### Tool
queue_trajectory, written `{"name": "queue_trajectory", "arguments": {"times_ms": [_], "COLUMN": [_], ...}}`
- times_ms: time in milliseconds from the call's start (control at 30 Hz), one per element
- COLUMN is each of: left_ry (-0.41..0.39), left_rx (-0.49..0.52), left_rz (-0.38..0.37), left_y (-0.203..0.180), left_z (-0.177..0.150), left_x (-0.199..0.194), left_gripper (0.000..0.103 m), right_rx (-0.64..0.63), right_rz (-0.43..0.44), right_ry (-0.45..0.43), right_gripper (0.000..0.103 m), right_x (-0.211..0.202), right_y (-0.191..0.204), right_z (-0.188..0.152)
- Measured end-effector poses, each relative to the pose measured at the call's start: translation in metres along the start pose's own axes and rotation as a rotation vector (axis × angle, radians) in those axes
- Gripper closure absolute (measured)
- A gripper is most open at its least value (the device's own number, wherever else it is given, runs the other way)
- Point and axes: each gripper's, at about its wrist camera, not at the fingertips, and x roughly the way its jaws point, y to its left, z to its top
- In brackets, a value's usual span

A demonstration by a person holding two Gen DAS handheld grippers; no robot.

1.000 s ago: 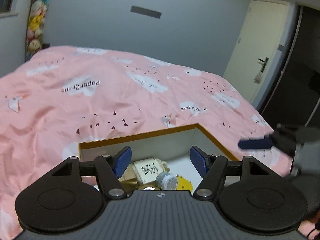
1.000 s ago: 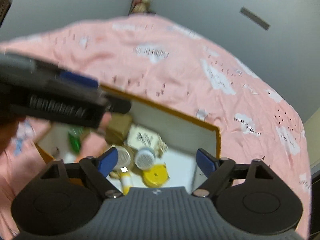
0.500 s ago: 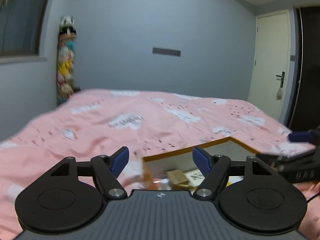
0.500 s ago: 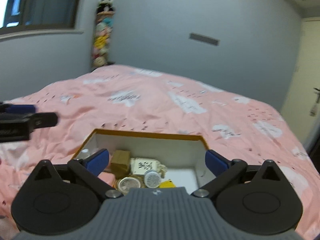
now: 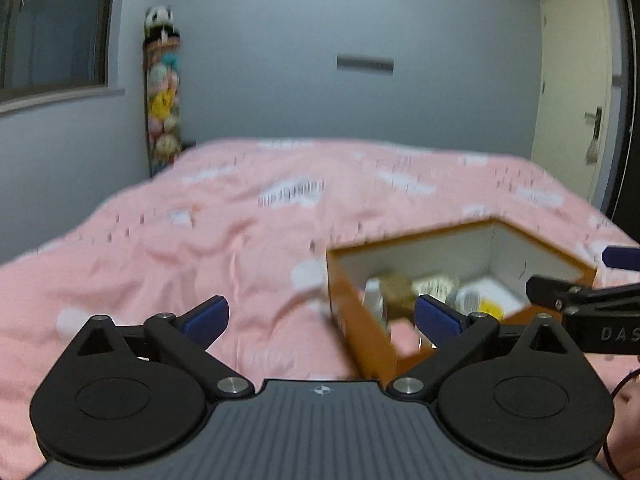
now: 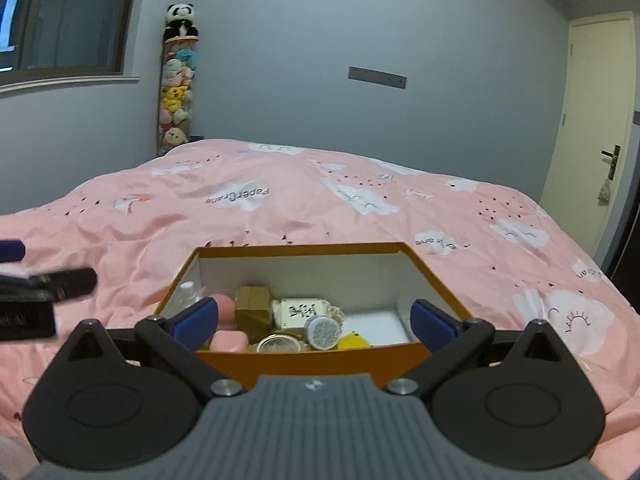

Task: Organize rigid objects

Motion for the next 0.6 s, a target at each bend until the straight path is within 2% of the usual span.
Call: {"name": "queue_trajectory", "arguments": {"times_ms": [100,233,600], "left_ry": [0.055,0.103,0.153], "left_rx": [-0.041,-0.076,-0.082], "left_rz": [-0.032,-0.013,-0.008], "left_y": [0.005,0.011,0.008], "left_z": [-0.006,-0.014,-0.019], "left_x": [0.007,0.013,0.019], "left_gripper": [0.0,0.0,0.0], "right_rx": [0.001,0.025,0.06], "right_rz": [0.015,0.02,0.031], "right_ry": [0.045,0.107,0.169], "right_gripper": [0.003,0.003,0.003], "right_x": [0.007,0.017,0.029], "right_y": [0.002,0.0,-0.003], "right_z": [-0.006,-0.014,-0.024]}}
